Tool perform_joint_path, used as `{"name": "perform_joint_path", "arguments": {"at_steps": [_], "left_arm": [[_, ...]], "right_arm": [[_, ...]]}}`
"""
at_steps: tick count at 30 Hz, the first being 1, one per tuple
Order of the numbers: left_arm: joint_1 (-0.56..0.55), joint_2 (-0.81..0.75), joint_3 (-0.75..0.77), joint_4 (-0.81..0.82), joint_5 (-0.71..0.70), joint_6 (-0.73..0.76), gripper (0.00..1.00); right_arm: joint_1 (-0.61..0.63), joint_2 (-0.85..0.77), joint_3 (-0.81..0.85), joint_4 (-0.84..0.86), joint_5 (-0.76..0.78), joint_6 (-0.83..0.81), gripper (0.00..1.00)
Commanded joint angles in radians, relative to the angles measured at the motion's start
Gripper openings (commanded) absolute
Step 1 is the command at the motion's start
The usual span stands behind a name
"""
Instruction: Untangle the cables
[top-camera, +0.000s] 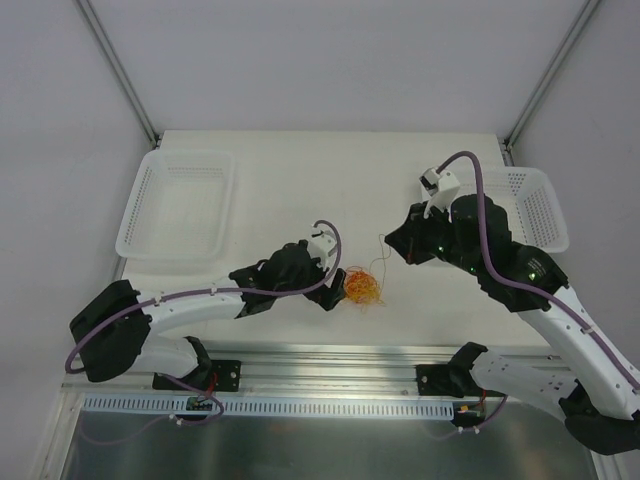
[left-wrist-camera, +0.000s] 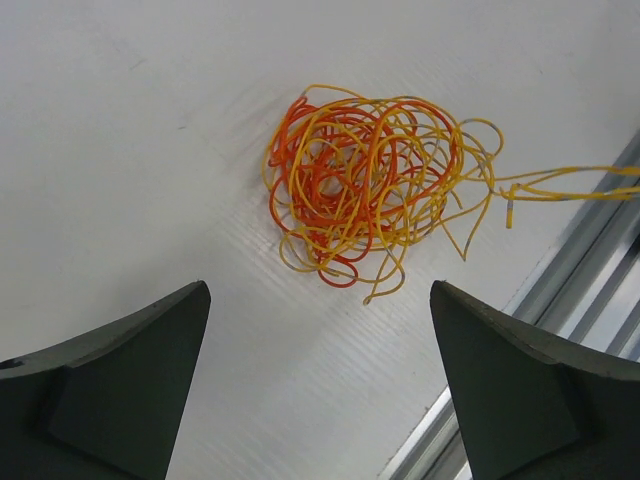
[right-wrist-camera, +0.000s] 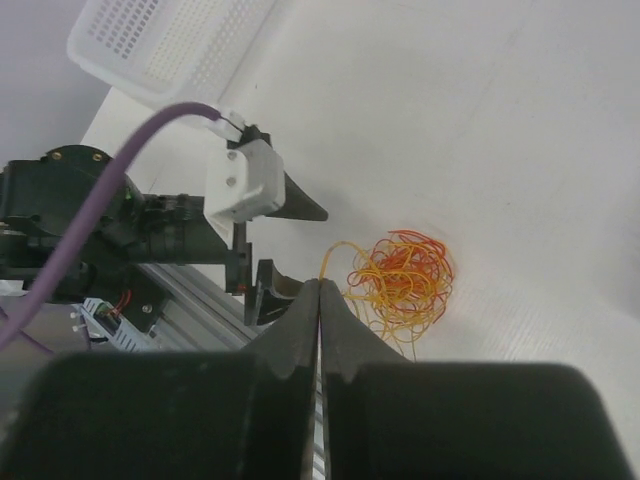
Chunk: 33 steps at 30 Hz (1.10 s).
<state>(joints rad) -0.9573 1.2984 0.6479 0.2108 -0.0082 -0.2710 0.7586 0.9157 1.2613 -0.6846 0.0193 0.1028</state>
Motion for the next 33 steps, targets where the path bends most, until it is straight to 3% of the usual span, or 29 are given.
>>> {"name": "perform_joint_path", "arguments": {"at_steps": [1,9,12,14,16,19,20,22,23,27,33], "left_arm": [[-0.024,0.050,-0.004,0.199,0.092,0.213,0.93],[-0.054,0.283,0.165,0.214,0.197,0.245,0.93],[-0.072,0.343,0.197,0.213,0.168,0.236,0.91],[-0.074,0.398,0.216,0.211,0.145,0.198,0.84],[-0.074,0.436,0.226,0.194,0.084,0.167,0.69],[-0.072,0.450,0.220,0.155,0.013,0.115,0.44],[-0.072,0.446,0.216,0.139,-0.052,0.101,0.28],[-0.070,0.429,0.208,0.078,-0.108,0.087,0.14],[-0.069,0.420,0.203,0.055,-0.166,0.073,0.02],[-0.023,0.369,0.170,-0.054,-0.266,-0.009,0.00],[0.138,0.245,0.067,-0.182,-0.270,-0.192,0.00]], "right_arm": [[-0.004,-0.009,0.000,0.069,-0.068,0.051,0.01],[-0.004,-0.021,-0.025,0.080,-0.099,0.087,0.01],[-0.004,-0.026,-0.033,0.080,-0.096,0.094,0.01],[-0.004,-0.029,-0.039,0.080,-0.094,0.100,0.00],[-0.004,-0.034,-0.031,0.074,-0.091,0.098,0.01],[-0.004,-0.047,-0.017,0.051,-0.065,0.083,0.01],[-0.002,-0.058,0.002,0.031,-0.041,0.069,0.01],[-0.004,-0.066,0.029,0.004,-0.025,0.046,0.01],[-0.002,-0.072,0.062,-0.028,0.031,0.022,0.01],[-0.004,-0.101,0.125,-0.084,0.143,-0.031,0.01],[-0.005,-0.158,0.171,-0.105,0.329,-0.098,0.01]]}}
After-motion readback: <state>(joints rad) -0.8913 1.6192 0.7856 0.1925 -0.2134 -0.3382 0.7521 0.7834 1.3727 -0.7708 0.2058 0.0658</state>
